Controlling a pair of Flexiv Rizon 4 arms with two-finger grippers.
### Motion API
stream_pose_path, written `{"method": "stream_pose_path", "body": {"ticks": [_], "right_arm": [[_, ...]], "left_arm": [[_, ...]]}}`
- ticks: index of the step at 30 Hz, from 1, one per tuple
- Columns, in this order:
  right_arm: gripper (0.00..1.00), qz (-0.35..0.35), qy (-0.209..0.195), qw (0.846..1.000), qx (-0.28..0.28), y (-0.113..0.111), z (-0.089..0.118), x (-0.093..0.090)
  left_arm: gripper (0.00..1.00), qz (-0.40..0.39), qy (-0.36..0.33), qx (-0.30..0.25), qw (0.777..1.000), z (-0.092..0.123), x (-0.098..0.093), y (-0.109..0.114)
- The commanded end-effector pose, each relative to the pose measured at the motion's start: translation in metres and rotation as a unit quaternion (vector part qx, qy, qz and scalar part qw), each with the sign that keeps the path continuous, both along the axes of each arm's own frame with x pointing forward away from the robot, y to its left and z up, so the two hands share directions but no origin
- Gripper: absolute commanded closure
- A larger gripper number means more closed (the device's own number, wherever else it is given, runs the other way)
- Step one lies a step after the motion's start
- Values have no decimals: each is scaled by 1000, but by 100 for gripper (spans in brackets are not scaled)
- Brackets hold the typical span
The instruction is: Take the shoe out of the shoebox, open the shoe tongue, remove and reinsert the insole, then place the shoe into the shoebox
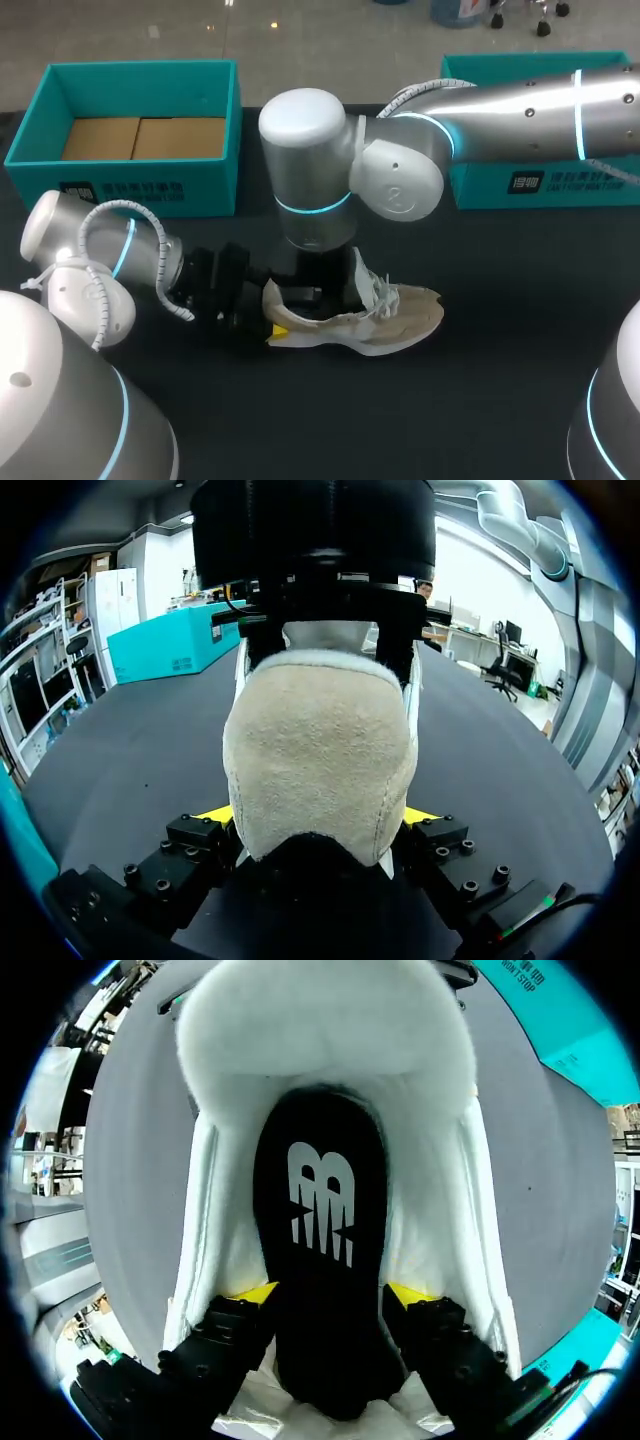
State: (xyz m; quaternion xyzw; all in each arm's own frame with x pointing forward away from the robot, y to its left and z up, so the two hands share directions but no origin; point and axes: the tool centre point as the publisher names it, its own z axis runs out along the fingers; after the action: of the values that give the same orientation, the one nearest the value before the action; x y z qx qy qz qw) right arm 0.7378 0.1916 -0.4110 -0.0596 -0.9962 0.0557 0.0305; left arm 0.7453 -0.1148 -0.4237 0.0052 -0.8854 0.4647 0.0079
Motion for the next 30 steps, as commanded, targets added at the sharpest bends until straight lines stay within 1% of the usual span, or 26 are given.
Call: {"method": "stream_pose_path", "body": {"ticks": [1, 3, 4, 8, 12, 13, 15, 16, 18, 22, 30], "right_arm": [[51, 1, 9, 1000, -13, 8, -66, -5], [58, 0, 15, 1000, -19, 8, -73, -3], [60, 0, 19, 1000, -23, 8, -76, -3], [61, 1, 22, 999, -24, 8, -78, -5], [66, -3, 30, 999, -24, 5, -82, -9], [71, -3, 32, 999, -25, 4, -84, -9], [85, -4, 34, 999, -27, 4, -86, -10], [100, -5, 35, 999, -26, 4, -86, -11], [100, -8, 33, 999, -23, 3, -83, -13], [100, -11, 28, 999, -17, -1, -70, -13], [100, -28, -13, 999, 17, -14, -24, -9]], "left_arm": [[100, 2, -1, 1, 1000, -2, 2, -1], [100, 2, -1, 1, 1000, -2, 2, -1], [100, 2, -1, 1, 1000, -2, 2, -1], [100, 2, -1, 1, 1000, -2, 2, -1], [100, 2, -1, 1, 1000, -2, 2, -1], [100, 2, -1, 1, 1000, -2, 2, -1], [100, 2, -1, 1, 1000, -2, 2, -1], [100, 2, -1, 1, 1000, -2, 2, -1], [100, 2, -1, 1, 1000, -2, 2, -1], [100, 2, -1, 1, 1000, -2, 2, -1], [100, 2, -1, 1, 1000, -2, 2, -1]]}}
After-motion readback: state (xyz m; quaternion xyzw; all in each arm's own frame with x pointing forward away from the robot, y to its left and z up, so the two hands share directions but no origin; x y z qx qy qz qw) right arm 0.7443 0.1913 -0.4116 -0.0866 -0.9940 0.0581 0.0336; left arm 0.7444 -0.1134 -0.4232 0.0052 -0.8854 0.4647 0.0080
